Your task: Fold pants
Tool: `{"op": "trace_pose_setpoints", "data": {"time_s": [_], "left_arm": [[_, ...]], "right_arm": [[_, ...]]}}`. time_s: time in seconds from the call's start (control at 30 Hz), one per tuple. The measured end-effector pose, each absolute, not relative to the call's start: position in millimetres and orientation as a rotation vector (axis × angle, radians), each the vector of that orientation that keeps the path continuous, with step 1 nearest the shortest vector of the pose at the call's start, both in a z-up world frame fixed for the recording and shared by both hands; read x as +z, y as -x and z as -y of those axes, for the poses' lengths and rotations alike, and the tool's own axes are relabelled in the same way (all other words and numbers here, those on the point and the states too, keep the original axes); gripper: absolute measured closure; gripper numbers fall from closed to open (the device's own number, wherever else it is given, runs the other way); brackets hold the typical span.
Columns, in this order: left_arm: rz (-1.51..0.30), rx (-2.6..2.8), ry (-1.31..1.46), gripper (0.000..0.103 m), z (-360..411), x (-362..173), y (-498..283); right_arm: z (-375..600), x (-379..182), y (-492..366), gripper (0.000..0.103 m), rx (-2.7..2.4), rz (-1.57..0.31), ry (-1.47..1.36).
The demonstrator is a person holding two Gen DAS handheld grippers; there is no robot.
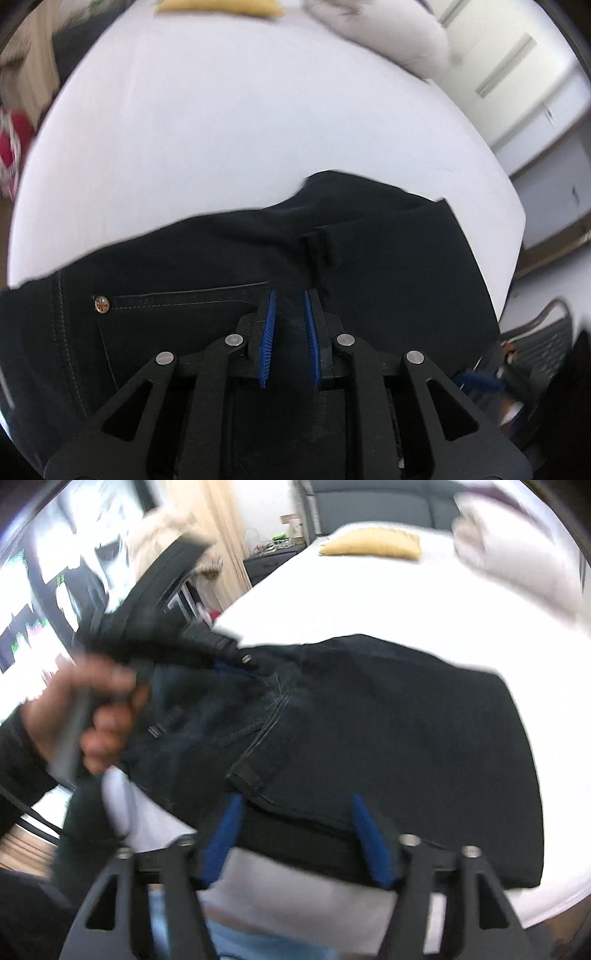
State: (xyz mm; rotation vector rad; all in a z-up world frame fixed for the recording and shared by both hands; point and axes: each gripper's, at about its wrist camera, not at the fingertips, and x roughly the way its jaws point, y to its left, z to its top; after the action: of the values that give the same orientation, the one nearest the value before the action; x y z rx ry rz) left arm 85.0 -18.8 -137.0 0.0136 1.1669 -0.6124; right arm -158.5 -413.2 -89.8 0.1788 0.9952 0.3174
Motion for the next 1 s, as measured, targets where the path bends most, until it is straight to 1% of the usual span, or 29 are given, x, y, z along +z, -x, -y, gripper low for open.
{"op": "trace_pose_setpoints", "data": {"time_s": [0.07, 0.1, 0.13, 0.17, 0.27, 0.33, 0.5, 0.53, 0.57, 0.6, 0.7, 1.0], "left_arm": [[-1.127, -0.635, -0.087, 0.088, 37, -130, -67], [-1.118, -0.645, -0.130, 0.088, 46, -131, -58], [-1.119, -0.650, -0.159, 0.088, 53, -134, -50], [-1.130, -0.658, -0.181, 0.088, 71, -141, -40], [-1.183, -0.660, -0.224, 0.088, 86, -166, -26], [-1.125, -0.659, -0.291, 0.088, 99, -168, -11], [-1.142, -0.644, -0.300, 0.088, 111, -171, -9], [-1.139, -0.643, -0.307, 0.088, 113, -172, -9], [-1.137, -0.641, -0.312, 0.088, 114, -172, -10], [-1.136, -0.639, -0.315, 0.088, 115, -172, -9], [-1.135, -0.635, -0.318, 0.088, 124, -175, -6], [-1.124, -0.630, -0.318, 0.088, 139, -181, 5]], "right_arm": [[458, -81, 146, 0.065, 0.342, -0.995, -0.325], [485, -77, 137, 0.072, 0.360, -0.981, -0.398], [500, -77, 135, 0.074, 0.379, -0.974, -0.442], [511, -75, 125, 0.074, 0.395, -0.968, -0.483], [547, -87, 88, 0.075, 0.500, -0.989, -0.609], [562, -100, 60, 0.075, 0.537, -1.015, -0.686], [572, -148, 10, 0.075, 0.527, -1.096, -0.802], [588, -153, 6, 0.077, 0.520, -1.120, -0.829], [588, -161, 3, 0.089, 0.517, -1.147, -0.845], [588, -169, 3, 0.097, 0.511, -1.166, -0.853], [596, -170, 23, 0.098, 0.519, -1.153, -0.882], [593, -154, 96, 0.097, 0.529, -1.170, -0.833]]}}
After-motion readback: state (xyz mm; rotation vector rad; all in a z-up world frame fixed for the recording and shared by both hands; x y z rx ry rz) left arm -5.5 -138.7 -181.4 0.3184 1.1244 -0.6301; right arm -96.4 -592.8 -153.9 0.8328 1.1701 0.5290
